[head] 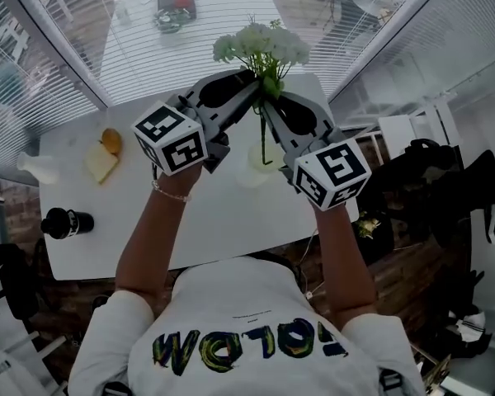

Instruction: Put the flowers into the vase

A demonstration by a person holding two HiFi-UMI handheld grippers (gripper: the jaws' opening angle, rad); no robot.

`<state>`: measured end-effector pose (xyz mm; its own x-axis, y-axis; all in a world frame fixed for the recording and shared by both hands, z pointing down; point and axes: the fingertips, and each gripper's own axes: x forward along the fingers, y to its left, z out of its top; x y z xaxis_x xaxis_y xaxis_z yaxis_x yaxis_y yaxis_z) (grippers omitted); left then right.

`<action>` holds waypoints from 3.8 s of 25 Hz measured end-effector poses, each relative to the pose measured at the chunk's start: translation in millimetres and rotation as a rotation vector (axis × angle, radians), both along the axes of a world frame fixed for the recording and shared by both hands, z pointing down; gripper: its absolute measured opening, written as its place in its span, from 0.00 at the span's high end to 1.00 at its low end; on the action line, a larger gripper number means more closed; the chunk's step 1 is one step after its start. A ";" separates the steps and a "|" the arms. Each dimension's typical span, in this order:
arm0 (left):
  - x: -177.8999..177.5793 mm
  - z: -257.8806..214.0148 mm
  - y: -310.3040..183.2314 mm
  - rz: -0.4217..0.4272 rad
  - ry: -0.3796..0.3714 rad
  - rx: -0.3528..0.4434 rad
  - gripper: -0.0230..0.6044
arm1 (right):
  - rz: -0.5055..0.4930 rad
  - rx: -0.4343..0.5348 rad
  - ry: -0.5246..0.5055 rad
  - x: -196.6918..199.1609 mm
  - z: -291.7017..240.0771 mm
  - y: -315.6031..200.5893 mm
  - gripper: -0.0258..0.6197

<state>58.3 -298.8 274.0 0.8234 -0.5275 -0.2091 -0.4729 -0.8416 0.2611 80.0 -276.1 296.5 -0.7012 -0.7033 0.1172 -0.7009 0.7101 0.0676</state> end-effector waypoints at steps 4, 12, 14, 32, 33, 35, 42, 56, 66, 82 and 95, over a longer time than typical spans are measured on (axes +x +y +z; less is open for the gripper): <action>7.2 9.2 -4.8 -0.006 -0.051 0.012 0.82 | 0.010 0.027 -0.002 5.5 9.6 -4.6 0.89; 11.7 26.0 -3.1 -0.038 -0.108 0.038 0.82 | 0.020 0.105 -0.001 9.1 27.6 -4.0 0.89; 12.1 29.6 -2.5 -0.045 -0.117 0.044 0.82 | 0.024 0.125 0.002 9.5 31.5 -3.3 0.89; 19.8 53.4 28.5 -0.082 -0.181 0.093 0.82 | 0.052 0.144 0.034 20.3 54.9 25.9 0.86; 20.0 55.6 30.3 -0.084 -0.190 0.097 0.82 | 0.053 0.140 0.041 20.8 57.2 27.7 0.85; 20.3 61.5 33.6 -0.087 -0.207 0.096 0.82 | 0.051 0.123 0.049 22.5 62.2 31.6 0.83; 18.1 77.9 50.0 -0.079 -0.218 0.059 0.82 | 0.044 0.072 0.025 26.6 70.2 48.4 0.81; 19.6 101.2 84.6 -0.079 -0.315 0.003 0.80 | 0.066 -0.014 0.000 34.7 84.4 74.3 0.82; -2.2 118.1 116.2 -0.155 -0.297 -0.119 0.67 | 0.107 -0.123 -0.032 38.5 87.9 96.3 0.75; -83.4 76.4 184.3 -0.397 -0.162 -0.101 0.69 | 0.182 -0.169 -0.014 51.5 79.9 133.1 0.53; -129.6 56.2 220.3 -0.549 -0.143 -0.071 0.80 | 0.020 -0.077 -0.019 -6.0 43.9 170.8 0.72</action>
<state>-71.4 -78.5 330.2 0.4423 -0.8946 -0.0641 -0.8704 -0.4454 0.2098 74.0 -105.2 340.4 -0.6897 -0.7065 0.1583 -0.7156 0.6985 0.0000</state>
